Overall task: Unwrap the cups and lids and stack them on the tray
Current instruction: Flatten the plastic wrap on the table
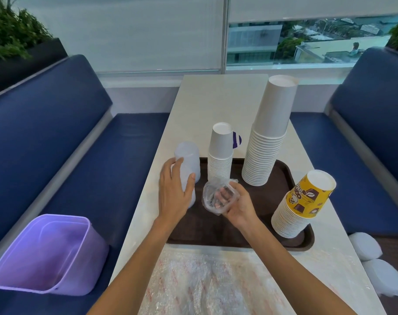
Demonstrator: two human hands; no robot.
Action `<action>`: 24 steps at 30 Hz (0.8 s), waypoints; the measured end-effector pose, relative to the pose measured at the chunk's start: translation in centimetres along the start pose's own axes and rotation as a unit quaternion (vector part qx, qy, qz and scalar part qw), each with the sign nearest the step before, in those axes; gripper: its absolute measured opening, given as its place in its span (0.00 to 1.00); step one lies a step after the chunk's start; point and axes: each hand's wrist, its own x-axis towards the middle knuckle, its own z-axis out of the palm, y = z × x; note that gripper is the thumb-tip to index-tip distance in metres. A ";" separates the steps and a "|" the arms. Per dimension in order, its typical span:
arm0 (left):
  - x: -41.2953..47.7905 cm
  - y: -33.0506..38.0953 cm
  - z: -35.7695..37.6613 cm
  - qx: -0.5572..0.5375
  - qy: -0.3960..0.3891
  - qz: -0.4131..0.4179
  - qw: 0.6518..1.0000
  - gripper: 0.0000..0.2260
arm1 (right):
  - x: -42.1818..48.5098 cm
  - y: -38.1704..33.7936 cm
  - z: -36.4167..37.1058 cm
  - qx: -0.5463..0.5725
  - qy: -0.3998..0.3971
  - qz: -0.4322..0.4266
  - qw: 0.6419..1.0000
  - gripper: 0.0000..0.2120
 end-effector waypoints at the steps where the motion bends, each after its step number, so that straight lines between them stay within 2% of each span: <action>1: -0.7 0.8 0.1 -0.047 0.011 0.014 0.999 0.21 | -0.1 0.0 0.0 0.000 -0.005 0.000 1.000 0.22; 4: -2.1 2.4 0.8 -0.134 -0.039 0.011 0.990 0.19 | -0.2 0.1 -0.1 -0.005 -0.029 0.010 1.000 0.22; 8: -2.5 2.7 2.3 -0.165 -0.112 -0.062 0.978 0.20 | -0.6 0.2 -0.4 -0.016 -0.056 0.016 0.998 0.21; 12: -2.1 3.1 2.5 -0.177 -0.075 -0.132 0.972 0.08 | -0.9 0.1 -0.5 -0.072 -0.073 -0.003 0.995 0.18; 18: -1.8 3.1 2.2 -0.214 -0.070 -0.217 0.950 0.02 | -1.6 0.0 -0.3 -0.143 -0.054 -0.044 0.987 0.13; 20: -2.0 3.0 1.9 -0.256 -0.044 -0.268 0.928 0.03 | -1.9 -0.1 -0.4 -0.134 -0.037 -0.057 0.989 0.11; 22: -2.4 3.2 1.4 -0.313 -0.013 -0.326 0.892 0.08 | -2.2 -0.1 -0.5 -0.125 -0.019 -0.070 0.990 0.06; 24: -2.9 3.9 0.9 -0.374 -0.001 -0.364 0.853 0.09 | -2.5 0.0 -0.5 -0.116 -0.005 -0.078 0.990 0.04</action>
